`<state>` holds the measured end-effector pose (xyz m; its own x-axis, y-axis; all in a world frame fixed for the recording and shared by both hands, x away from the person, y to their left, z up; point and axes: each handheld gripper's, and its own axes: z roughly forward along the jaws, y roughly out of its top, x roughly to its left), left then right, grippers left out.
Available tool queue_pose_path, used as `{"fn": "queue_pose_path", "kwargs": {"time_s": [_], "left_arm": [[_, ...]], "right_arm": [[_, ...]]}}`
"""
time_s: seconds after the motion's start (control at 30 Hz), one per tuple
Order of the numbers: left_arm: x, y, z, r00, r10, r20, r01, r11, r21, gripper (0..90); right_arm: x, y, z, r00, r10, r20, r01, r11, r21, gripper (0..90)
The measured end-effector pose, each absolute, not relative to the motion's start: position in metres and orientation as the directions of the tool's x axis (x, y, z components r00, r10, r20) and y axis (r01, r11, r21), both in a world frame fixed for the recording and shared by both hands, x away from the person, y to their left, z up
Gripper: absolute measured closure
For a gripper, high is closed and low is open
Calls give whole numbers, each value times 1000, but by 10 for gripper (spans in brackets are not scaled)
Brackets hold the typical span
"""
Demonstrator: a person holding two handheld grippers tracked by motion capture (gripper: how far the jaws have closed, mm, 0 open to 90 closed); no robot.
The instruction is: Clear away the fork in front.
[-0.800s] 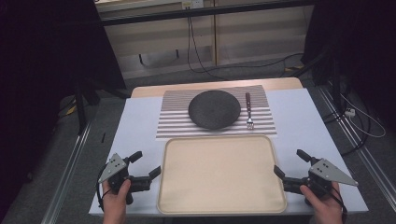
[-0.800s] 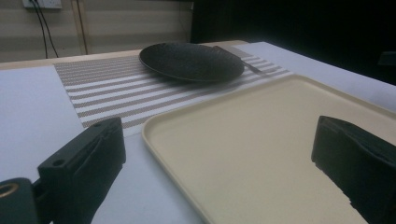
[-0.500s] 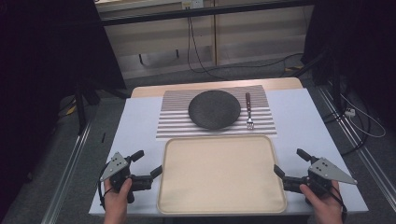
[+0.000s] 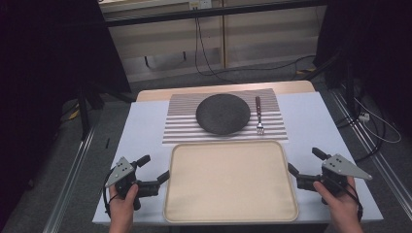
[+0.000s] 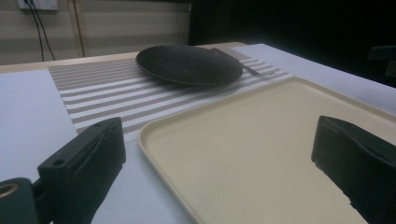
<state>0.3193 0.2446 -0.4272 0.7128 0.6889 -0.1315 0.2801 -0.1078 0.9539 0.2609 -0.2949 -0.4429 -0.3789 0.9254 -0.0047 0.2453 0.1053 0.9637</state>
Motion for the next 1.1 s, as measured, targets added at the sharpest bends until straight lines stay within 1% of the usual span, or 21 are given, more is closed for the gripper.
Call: {"fn": "queue_pose_path", "kwargs": {"time_s": [0.2, 0.43, 0.9, 1.1], "left_arm": [[320, 245, -427, 707, 694, -132, 275, -98, 956, 30], [320, 247, -427, 707, 694, -135, 279, -98, 955, 30], [317, 251, -428, 707, 695, -132, 283, -108, 953, 30], [314, 253, -429, 704, 698, -135, 286, -104, 952, 30]], "right_arm": [[278, -297, -437, -358, 934, 4, 251, 92, 964, 18], [295, -292, -438, -357, 934, 10, 262, 90, 961, 18], [341, -271, -423, -372, 927, -44, 277, 156, 948, 19], [357, -266, -422, -374, 926, -43, 293, 162, 942, 19]]}}
